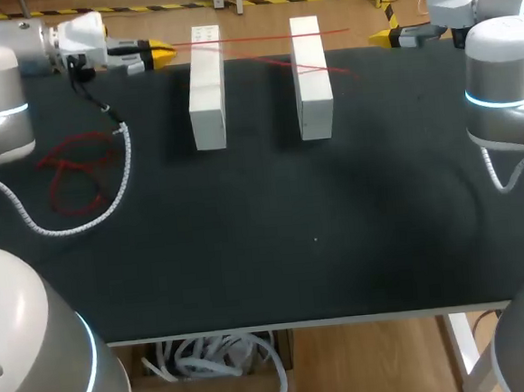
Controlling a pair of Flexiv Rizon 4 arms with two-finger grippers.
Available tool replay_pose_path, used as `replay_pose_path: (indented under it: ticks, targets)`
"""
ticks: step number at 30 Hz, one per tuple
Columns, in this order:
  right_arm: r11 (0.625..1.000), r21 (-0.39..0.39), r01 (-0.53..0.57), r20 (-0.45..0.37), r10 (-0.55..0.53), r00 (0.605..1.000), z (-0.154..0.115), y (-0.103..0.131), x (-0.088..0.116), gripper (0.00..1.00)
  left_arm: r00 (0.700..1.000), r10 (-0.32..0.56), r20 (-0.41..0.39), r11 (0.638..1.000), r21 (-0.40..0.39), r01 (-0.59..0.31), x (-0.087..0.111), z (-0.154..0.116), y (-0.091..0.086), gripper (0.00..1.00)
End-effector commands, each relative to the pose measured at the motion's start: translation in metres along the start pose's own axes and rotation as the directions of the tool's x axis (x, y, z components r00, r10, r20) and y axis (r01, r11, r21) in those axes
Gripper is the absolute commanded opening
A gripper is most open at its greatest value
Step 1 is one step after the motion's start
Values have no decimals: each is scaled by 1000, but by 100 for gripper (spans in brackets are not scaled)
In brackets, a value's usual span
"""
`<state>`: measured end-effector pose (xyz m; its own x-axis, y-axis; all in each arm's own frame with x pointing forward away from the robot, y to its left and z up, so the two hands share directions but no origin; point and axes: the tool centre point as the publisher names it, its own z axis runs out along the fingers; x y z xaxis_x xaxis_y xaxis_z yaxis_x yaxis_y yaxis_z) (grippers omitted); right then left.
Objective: Grab the tape and strap the tape.
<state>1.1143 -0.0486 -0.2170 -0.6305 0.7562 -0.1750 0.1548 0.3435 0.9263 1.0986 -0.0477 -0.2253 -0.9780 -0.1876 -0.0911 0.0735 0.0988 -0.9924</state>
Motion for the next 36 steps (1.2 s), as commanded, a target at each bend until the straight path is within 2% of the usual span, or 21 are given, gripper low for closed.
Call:
replay_pose_path:
  ticks: [1, 4, 8, 15, 19, 25, 28, 33, 36]
  targets:
    - [1000, 1, 0, 0, 0, 1000, 0, 0, 0, 100, 999, 3, 47, 998, 60, -6, 8, 2, -23, 0]
    - [1000, 1, 0, 0, 0, 1000, 0, 0, 0, 100, 999, 5, 34, 996, 91, -8, 8, 7, -37, 0]
    - [1000, 1, 0, 0, 0, 1000, 0, 0, 0, 100, 998, 53, 33, 995, 77, -56, 11, 17, -60, 0]
    - [1000, 1, 0, 0, 0, 1000, 0, 0, 0, 100, 996, 89, 2, 989, 116, -88, 14, 40, -86, 0]
    - [1000, 1, 0, 0, 0, 1000, 0, 0, 0, 100, 996, 75, -51, 978, 198, -64, 15, 48, -94, 0]
    - [1000, 1, 0, 0, 0, 1000, 0, 0, 0, 100, 991, 78, -107, 975, 215, -54, 15, 58, -100, 0]
    - [1000, 1, 0, 0, 0, 1000, 0, 0, 0, 100, 992, 64, -113, 967, 252, -34, 13, 60, -105, 0]
    - [1000, 1, 0, 0, 0, 1000, 0, 0, 0, 100, 987, 100, -129, 964, 259, -64, 15, 70, -114, 0]
    - [1000, 1, 0, 0, 0, 1000, 0, 0, 0, 100, 991, 71, -111, 967, 252, -41, 12, 73, -113, 0]
